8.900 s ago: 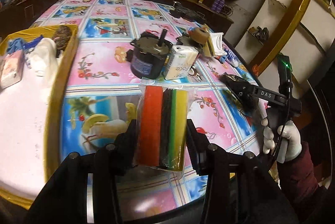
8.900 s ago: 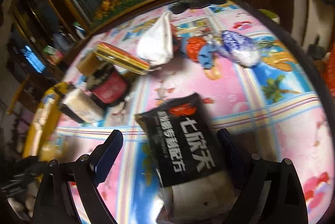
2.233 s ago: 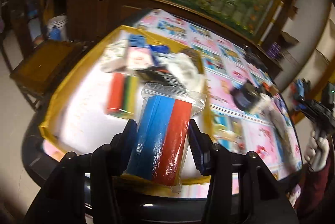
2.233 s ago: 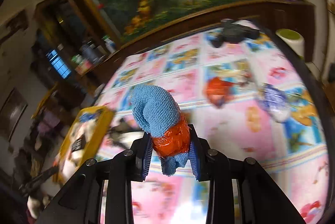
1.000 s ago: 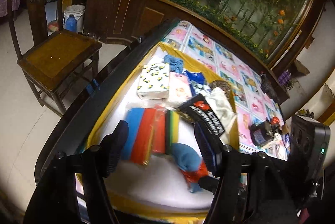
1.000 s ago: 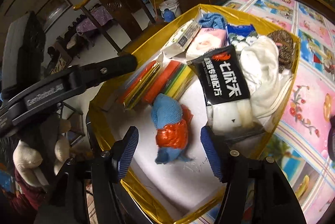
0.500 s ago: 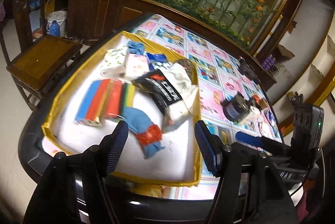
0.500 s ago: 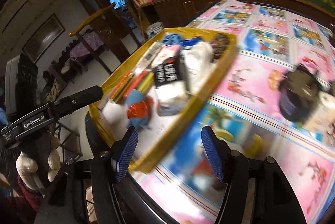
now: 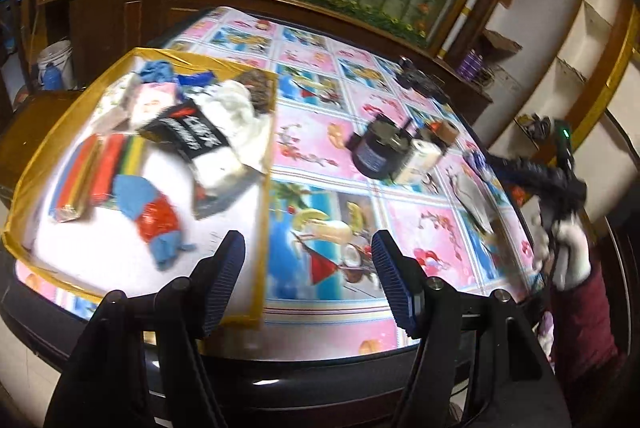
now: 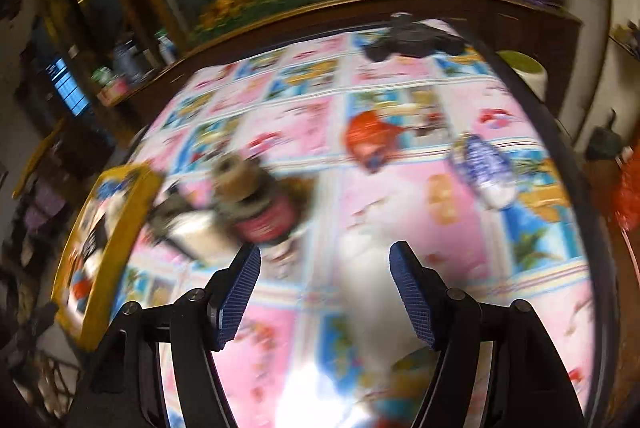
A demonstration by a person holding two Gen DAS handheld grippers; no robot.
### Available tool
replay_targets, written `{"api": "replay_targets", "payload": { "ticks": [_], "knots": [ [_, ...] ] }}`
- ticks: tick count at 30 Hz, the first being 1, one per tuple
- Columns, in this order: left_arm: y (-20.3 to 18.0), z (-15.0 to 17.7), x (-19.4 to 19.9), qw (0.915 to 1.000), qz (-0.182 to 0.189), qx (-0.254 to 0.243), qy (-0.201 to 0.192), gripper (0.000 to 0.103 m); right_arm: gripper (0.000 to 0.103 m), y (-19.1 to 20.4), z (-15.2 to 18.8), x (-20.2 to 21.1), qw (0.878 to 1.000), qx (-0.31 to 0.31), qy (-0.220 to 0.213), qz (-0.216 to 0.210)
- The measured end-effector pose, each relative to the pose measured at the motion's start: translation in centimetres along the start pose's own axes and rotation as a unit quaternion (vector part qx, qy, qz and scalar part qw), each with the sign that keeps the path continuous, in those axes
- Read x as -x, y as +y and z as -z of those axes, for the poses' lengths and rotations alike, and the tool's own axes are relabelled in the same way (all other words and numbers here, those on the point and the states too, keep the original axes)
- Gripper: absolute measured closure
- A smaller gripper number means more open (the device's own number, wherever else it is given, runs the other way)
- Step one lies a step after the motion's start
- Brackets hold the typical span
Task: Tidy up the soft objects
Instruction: 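Withdraw both open tools from the box back over the table items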
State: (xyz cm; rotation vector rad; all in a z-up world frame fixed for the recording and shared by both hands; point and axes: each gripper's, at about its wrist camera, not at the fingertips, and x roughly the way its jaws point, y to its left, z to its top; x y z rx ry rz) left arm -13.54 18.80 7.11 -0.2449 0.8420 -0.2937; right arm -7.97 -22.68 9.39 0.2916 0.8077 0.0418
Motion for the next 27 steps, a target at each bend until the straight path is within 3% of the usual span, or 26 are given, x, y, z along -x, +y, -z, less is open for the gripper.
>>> {"api": "replay_targets", "payload": {
  "ticks": [5, 9, 13, 14, 15, 19, 23, 25, 27],
  "knots": [
    [-2.4, 0.7, -1.2, 0.9995, 0.004, -0.024, 0.021, 0.038, 0.035, -1.3, -4.7, -3.3, 0.999, -0.036, 0.018, 0.021],
    [-3.2, 0.9, -1.6, 0.9991, 0.001, -0.029, 0.031, 0.038, 0.035, 0.7, -8.3, -8.5, 0.997, -0.009, 0.045, 0.057],
    [-3.2, 0.9, -2.2, 0.9987, -0.004, -0.029, 0.041, 0.038, 0.038, 1.7, -10.4, -13.8, 0.995, -0.003, 0.082, 0.062],
    [-3.2, 0.9, -2.3, 0.9987, -0.005, -0.029, 0.043, 0.038, 0.049, 1.4, -10.7, -15.4, 0.994, -0.008, 0.09, 0.065],
    [-3.2, 0.9, -2.4, 0.9986, -0.006, -0.029, 0.045, 0.038, 0.071, 1.2, -10.8, -15.9, 0.994, -0.014, 0.092, 0.056],
    [-2.8, 0.9, -2.9, 0.9985, -0.002, -0.024, 0.05, 0.038, 0.07, 0.1, -9.6, -15.7, 0.995, -0.018, 0.084, 0.045],
    [-2.4, 1.1, -3.5, 0.9983, 0.009, -0.017, 0.055, 0.038, 0.07, -0.9, -6.5, -12.2, 0.994, -0.012, 0.096, 0.041],
    [-2.3, 1.2, -4.0, 0.9979, 0.015, -0.011, 0.062, 0.038, 0.07, -0.3, -4.5, -9.7, 0.994, 0.008, 0.104, 0.022],
    [-2.3, 1.4, -4.5, 0.9973, 0.023, -0.005, 0.07, 0.038, 0.066, 1.2, -2.3, -7.7, 0.992, 0.024, 0.122, -0.024]
  ]
}}
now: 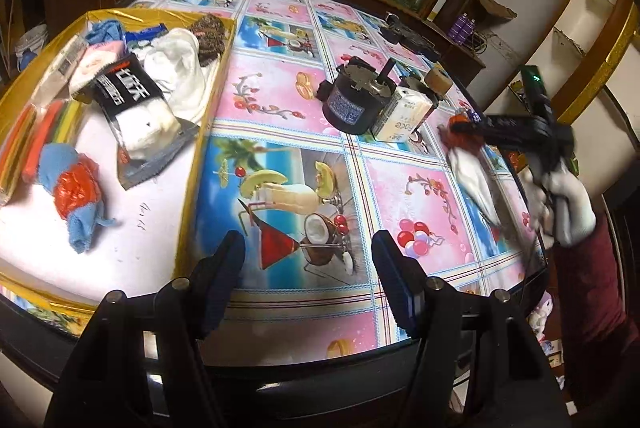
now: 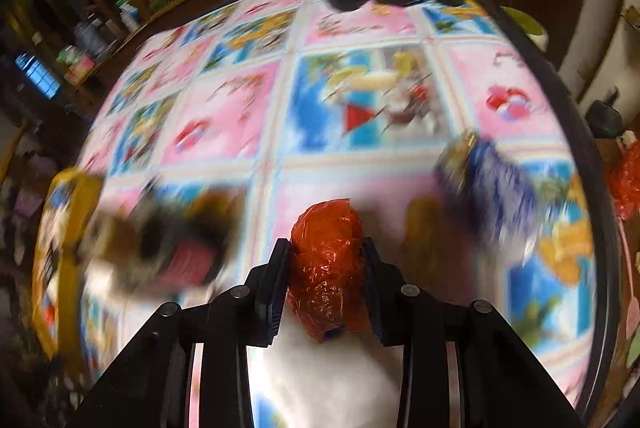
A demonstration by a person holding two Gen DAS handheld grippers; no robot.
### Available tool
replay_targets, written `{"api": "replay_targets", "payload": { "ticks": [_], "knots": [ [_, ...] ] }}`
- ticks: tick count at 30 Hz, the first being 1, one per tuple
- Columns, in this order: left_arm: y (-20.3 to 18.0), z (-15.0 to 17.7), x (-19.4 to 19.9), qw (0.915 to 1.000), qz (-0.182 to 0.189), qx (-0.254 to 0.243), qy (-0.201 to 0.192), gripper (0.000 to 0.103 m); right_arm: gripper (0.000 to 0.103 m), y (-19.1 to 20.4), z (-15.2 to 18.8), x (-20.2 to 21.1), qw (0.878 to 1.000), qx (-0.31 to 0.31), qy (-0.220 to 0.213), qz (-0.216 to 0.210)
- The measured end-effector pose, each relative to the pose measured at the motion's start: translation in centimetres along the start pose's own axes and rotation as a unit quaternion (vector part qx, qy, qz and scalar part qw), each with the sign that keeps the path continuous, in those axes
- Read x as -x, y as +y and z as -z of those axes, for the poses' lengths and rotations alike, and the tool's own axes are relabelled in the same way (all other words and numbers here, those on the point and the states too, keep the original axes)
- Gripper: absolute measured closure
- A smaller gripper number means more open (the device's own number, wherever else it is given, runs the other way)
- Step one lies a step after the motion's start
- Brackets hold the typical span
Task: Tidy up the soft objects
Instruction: 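Withdraw both open tools from the box back over the table items, then grasp the red mesh bag with the left tool while the right tool grasps the white cloth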
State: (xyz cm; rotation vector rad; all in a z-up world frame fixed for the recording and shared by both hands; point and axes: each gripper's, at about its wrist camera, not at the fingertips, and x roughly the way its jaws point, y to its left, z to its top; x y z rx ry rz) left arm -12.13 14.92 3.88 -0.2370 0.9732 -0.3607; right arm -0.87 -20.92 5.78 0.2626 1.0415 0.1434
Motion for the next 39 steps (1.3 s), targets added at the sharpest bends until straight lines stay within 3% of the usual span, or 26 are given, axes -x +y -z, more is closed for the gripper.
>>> {"api": "replay_targets", "payload": {
  "ticks": [3, 5, 8, 14, 17, 24, 28, 29, 31, 32, 33, 39],
  "knots": [
    [-0.4, 0.3, -0.2, 0.9999, 0.014, 0.003, 0.007, 0.038, 0.06, 2.9, 3.4, 1.2, 0.992, 0.029, 0.035, -0.122],
    [-0.7, 0.6, 0.0, 0.9999, 0.014, -0.005, 0.007, 0.038, 0.051, 3.8, 4.3, 2.5, 0.987, 0.043, 0.023, -0.152],
    [-0.9, 0.9, 0.4, 0.9998, 0.014, -0.01, 0.007, 0.038, 0.022, 2.2, 4.7, 4.8, 0.994, 0.025, -0.051, -0.097],
    [-1.4, 1.1, 0.3, 0.9995, 0.02, -0.02, 0.01, 0.038, 0.022, -0.8, 6.7, 3.4, 0.999, 0.01, -0.035, -0.031],
    [-2.5, 1.0, -0.4, 0.9987, 0.036, -0.031, 0.021, 0.038, 0.022, 0.0, 7.8, 1.9, 0.999, 0.026, -0.019, -0.021],
    [-5.4, 0.1, -2.5, 0.9966, 0.057, -0.043, 0.042, 0.038, 0.021, 3.5, 9.2, 0.5, 0.996, 0.078, -0.004, -0.04],
    [-7.4, -0.9, -4.3, 0.9961, 0.046, -0.062, 0.042, 0.038, 0.021, 5.1, 10.3, 0.0, 0.993, 0.118, -0.007, -0.005],
    [-8.0, -1.1, -4.8, 0.9959, 0.043, -0.069, 0.04, 0.038, 0.025, 5.5, 10.7, -0.1, 0.992, 0.129, -0.009, 0.002],
    [-9.0, -1.6, -5.8, 0.9949, 0.035, -0.086, 0.039, 0.038, 0.044, 6.1, 11.5, 0.1, 0.988, 0.152, -0.015, 0.019],
    [-9.4, -1.7, -6.2, 0.9941, 0.035, -0.096, 0.038, 0.038, 0.066, 6.1, 11.7, 0.4, 0.988, 0.155, -0.016, 0.018],
    [-9.9, -1.9, -6.6, 0.993, 0.035, -0.107, 0.036, 0.038, 0.08, 5.9, 12.0, 0.9, 0.989, 0.15, -0.015, 0.01],
    [-12.5, -2.1, -9.6, 0.9845, 0.021, -0.167, 0.048, 0.038, 0.08, 2.7, 12.8, 2.6, 0.994, 0.107, -0.028, 0.008]
  ]
}}
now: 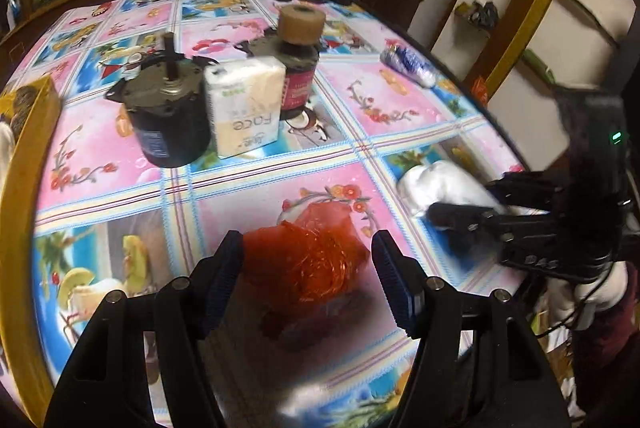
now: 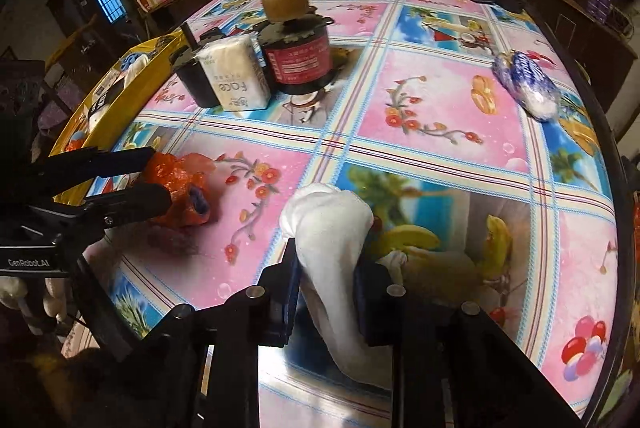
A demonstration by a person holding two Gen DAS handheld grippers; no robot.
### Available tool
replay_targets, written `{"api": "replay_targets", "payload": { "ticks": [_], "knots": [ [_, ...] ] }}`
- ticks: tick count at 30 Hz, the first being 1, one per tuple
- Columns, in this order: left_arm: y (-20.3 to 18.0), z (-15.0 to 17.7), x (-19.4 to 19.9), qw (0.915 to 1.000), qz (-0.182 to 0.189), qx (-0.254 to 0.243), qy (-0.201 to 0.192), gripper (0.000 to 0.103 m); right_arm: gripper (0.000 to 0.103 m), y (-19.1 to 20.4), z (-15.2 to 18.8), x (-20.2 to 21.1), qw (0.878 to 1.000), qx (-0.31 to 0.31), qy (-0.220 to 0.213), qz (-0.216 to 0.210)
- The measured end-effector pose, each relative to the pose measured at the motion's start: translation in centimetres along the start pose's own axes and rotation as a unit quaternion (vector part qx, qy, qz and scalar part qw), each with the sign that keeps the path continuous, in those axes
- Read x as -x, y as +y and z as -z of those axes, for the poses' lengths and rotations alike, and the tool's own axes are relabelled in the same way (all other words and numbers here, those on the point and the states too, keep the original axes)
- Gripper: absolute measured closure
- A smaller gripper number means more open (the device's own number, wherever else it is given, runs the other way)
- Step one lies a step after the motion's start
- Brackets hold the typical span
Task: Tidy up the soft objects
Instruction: 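Grasp the red mesh bag with the left tool while the right tool grasps the white cloth, then carry the red mesh bag and white cloth into the yellow box and open both tools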
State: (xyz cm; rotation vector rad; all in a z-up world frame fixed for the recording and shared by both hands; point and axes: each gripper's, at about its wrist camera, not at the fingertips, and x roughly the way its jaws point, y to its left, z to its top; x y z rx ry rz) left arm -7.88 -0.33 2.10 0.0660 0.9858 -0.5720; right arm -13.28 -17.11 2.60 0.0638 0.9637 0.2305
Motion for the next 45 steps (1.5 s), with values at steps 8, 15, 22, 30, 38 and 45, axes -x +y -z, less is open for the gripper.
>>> {"api": "replay_targets", "payload": {
  "ticks": [8, 15, 22, 30, 38, 45],
  "knots": [
    [-0.3, 0.2, -0.7, 0.9999, -0.002, 0.0, 0.011, 0.052, 0.079, -1.3, 0.7, 1.0, 1.0, -0.023, -0.013, -0.01],
    [1.9, 1.3, 2.8, 0.9985, 0.022, 0.047, -0.021, 0.055, 0.08, 0.0, 0.7, 1.6, 1.0, -0.02, -0.016, -0.005],
    [6.3, 3.7, 9.3, 0.99, 0.028, 0.11, -0.083, 0.055, 0.08, 3.2, -0.6, 2.8, 1.0, 0.008, -0.025, -0.017],
    [15.7, 8.1, 15.4, 0.9645, -0.055, 0.218, -0.138, 0.054, 0.08, 9.6, -3.1, 3.1, 0.996, 0.057, -0.037, -0.061],
    [22.6, 11.2, 16.6, 0.9361, -0.121, 0.299, -0.14, 0.054, 0.08, 18.3, -5.3, 1.0, 0.985, 0.134, -0.023, -0.104],
    [26.7, 11.7, 15.4, 0.9263, -0.147, 0.323, -0.126, 0.054, 0.08, 26.1, -6.5, -1.6, 0.973, 0.19, -0.003, -0.132]
  ]
}}
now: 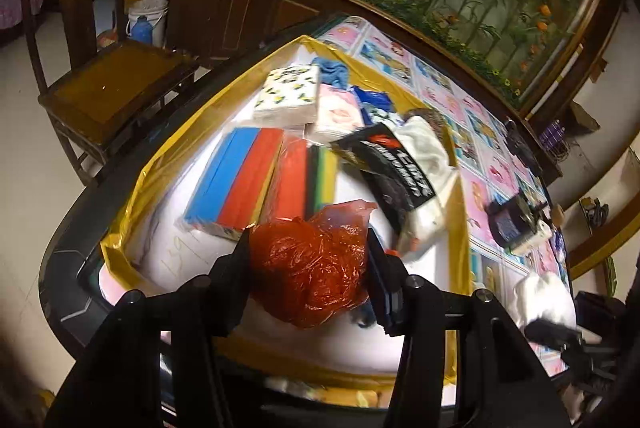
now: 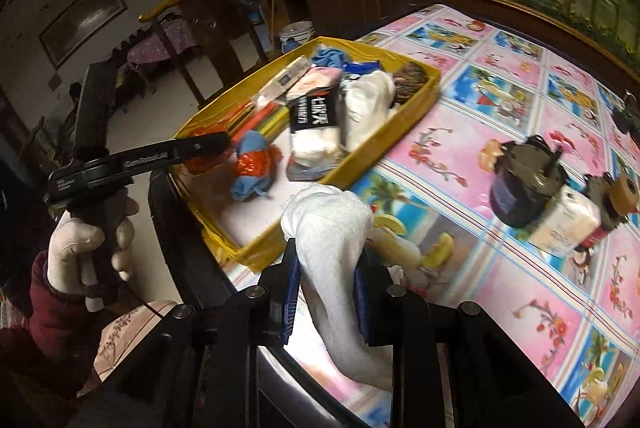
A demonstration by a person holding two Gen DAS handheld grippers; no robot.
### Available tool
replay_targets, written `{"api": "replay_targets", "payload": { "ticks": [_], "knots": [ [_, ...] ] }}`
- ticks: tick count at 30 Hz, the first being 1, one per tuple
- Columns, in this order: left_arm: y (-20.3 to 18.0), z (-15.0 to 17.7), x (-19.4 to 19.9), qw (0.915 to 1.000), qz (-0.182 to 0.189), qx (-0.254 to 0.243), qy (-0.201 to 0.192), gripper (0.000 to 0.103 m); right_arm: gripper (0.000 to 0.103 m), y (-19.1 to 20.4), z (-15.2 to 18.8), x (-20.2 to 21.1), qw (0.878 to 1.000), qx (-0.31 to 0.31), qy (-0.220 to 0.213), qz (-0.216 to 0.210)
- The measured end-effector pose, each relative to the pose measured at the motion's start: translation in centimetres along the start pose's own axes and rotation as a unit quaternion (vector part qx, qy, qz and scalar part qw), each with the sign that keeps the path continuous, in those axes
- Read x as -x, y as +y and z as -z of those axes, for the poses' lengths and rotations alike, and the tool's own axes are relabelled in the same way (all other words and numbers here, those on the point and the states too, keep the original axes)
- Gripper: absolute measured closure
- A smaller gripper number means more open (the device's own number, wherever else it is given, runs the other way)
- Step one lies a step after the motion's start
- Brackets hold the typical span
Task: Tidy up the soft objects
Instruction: 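Carry the red mesh bag and white cloth into the yellow box and open both tools, then withdraw both open tools from the box toward the tissue packs on the table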
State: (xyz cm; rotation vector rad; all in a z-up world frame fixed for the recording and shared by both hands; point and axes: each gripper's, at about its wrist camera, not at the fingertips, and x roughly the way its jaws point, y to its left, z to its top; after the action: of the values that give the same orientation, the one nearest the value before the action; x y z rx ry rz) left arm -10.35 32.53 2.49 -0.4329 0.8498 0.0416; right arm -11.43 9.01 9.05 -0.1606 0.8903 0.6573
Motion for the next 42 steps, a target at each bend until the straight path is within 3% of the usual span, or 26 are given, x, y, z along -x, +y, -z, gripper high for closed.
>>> {"api": "replay_targets", "payload": {
  "ticks": [3, 10, 15, 18, 24, 26, 30, 35, 42],
  "knots": [
    [0.7, -0.2, -0.6, 0.9999, -0.01, 0.006, 0.008, 0.051, 0.08, 2.1, -1.4, -1.8, 1.0, 0.018, 0.008, -0.014],
    [3.1, -0.5, 2.1, 0.9966, 0.047, 0.065, -0.018, 0.047, 0.08, 5.5, -4.5, -6.8, 0.997, 0.036, 0.033, -0.068],
    [3.3, -0.8, 4.2, 0.9959, 0.034, 0.065, -0.053, 0.042, 0.08, 6.5, -5.5, -10.8, 0.992, 0.033, 0.069, -0.104],
    [2.6, -0.9, 4.3, 0.997, 0.019, 0.045, -0.061, 0.041, 0.08, 6.3, -6.2, -13.1, 0.993, 0.028, 0.081, -0.087],
    [2.2, -0.9, 3.4, 0.9984, 0.013, 0.032, -0.045, 0.041, 0.076, 6.2, -5.9, -15.9, 0.996, 0.05, 0.079, 0.001],
    [2.1, -0.8, 3.5, 0.9985, 0.009, 0.031, -0.045, 0.041, 0.07, 6.4, -5.7, -15.8, 0.996, 0.044, 0.072, -0.007],
    [1.7, -0.6, 4.0, 0.9982, -0.011, 0.022, -0.055, 0.041, 0.044, 6.9, -5.7, -14.1, 0.998, 0.043, 0.04, -0.014],
    [0.5, -0.1, 4.7, 0.9959, -0.058, -0.003, -0.069, 0.041, 0.043, 7.0, -5.1, -10.6, 0.999, 0.049, -0.007, -0.007],
    [-2.1, 1.0, 5.3, 0.989, -0.108, -0.055, -0.085, 0.041, 0.037, 3.5, -2.7, -6.5, 0.999, 0.007, -0.04, 0.002]
  ]
}}
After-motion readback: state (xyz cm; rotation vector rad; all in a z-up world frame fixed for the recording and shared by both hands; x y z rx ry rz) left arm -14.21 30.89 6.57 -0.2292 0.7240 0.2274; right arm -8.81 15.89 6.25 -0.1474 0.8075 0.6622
